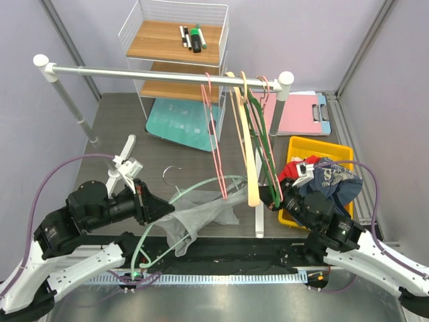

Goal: Remove the tank top from the hanger

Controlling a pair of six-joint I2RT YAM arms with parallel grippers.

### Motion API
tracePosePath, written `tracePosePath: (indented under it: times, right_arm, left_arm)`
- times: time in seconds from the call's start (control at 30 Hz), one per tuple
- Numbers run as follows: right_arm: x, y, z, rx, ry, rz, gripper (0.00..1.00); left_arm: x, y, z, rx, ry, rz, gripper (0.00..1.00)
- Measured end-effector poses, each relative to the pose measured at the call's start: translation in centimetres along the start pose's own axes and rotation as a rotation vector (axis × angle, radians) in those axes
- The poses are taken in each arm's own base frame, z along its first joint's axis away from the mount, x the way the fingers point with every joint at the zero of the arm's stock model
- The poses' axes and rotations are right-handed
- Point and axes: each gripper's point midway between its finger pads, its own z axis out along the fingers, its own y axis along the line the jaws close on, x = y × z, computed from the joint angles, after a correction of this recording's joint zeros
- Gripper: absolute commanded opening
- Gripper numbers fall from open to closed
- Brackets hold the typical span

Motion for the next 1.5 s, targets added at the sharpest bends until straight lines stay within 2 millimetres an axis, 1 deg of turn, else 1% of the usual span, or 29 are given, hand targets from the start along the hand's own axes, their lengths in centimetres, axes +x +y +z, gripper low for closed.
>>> tracePosePath:
  times: [0.23, 0.43, 0.53, 0.7, 0.77, 0.83, 0.93, 1.0, 1.13, 1.2, 1.23, 1.3, 1.33, 1.43, 1.5]
  right_arm:
    - [0.6, -1.1, -0.7, 0.014, 0.007, 0.016, 0.01]
    - [3.0, -2.3, -0.8, 0.0, 0.08, 0.018, 0.01]
    - [4.2, -2.4, -1.0, -0.015, 0.128, 0.011, 0.02]
    - [5.1, -2.3, -1.3, -0.034, 0.179, -0.011, 0.02]
    - [5.2, -2.7, -1.6, -0.023, 0.182, -0.016, 0.02]
    - [4.8, -3.3, -2.0, -0.001, 0.158, -0.014, 0.02]
    - [3.2, -3.5, -3.0, 0.003, 0.086, 0.007, 0.02]
    - [2.6, -3.5, -3.4, -0.003, 0.057, 0.017, 0.02]
    - [3.1, -4.1, -3.5, 0.023, 0.076, 0.016, 0.03]
    - [3.5, -4.2, -3.4, 0.026, 0.099, 0.015, 0.08]
    - [3.8, -4.1, -3.4, 0.022, 0.113, 0.013, 0.14]
    - [4.4, -4.0, -3.3, 0.016, 0.139, 0.008, 0.22]
    - [4.5, -4.0, -3.2, 0.012, 0.148, 0.002, 0.33]
    - [5.1, -3.8, -3.2, 0.001, 0.18, -0.018, 0.53]
    - [5.4, -3.7, -3.3, -0.013, 0.196, -0.037, 0.58]
  left_arm:
    - [-0.2, -0.2, -0.4, 0.008, -0.013, 0.006, 0.0]
    - [-0.2, -0.2, -0.3, 0.009, -0.011, 0.005, 0.0]
    - [-0.1, -0.1, -0.1, 0.006, -0.001, 0.004, 0.0]
    - [-0.1, -0.2, 0.5, 0.007, 0.011, 0.002, 0.0]
    - [-0.1, -0.3, 0.5, 0.009, 0.012, 0.002, 0.0]
    - [-0.1, -0.3, 0.5, 0.012, 0.015, 0.002, 0.0]
    - [-0.2, -0.4, 0.5, 0.015, 0.011, 0.003, 0.0]
    - [-0.4, -0.5, 0.5, 0.019, 0.004, 0.004, 0.0]
    - [-0.5, -0.6, 0.6, 0.024, -0.002, 0.005, 0.0]
    - [-0.6, -0.7, 0.6, 0.026, -0.005, 0.006, 0.0]
    - [-0.6, -0.7, 0.6, 0.027, -0.005, 0.006, 0.0]
    - [-0.6, -0.8, 0.6, 0.031, -0.006, 0.006, 0.0]
    - [-0.6, -0.9, 0.6, 0.039, -0.002, 0.006, 0.0]
    - [-0.5, -1.4, 0.6, 0.065, 0.009, 0.007, 0.0]
    - [-0.3, -1.8, 0.8, 0.085, 0.025, 0.009, 0.0]
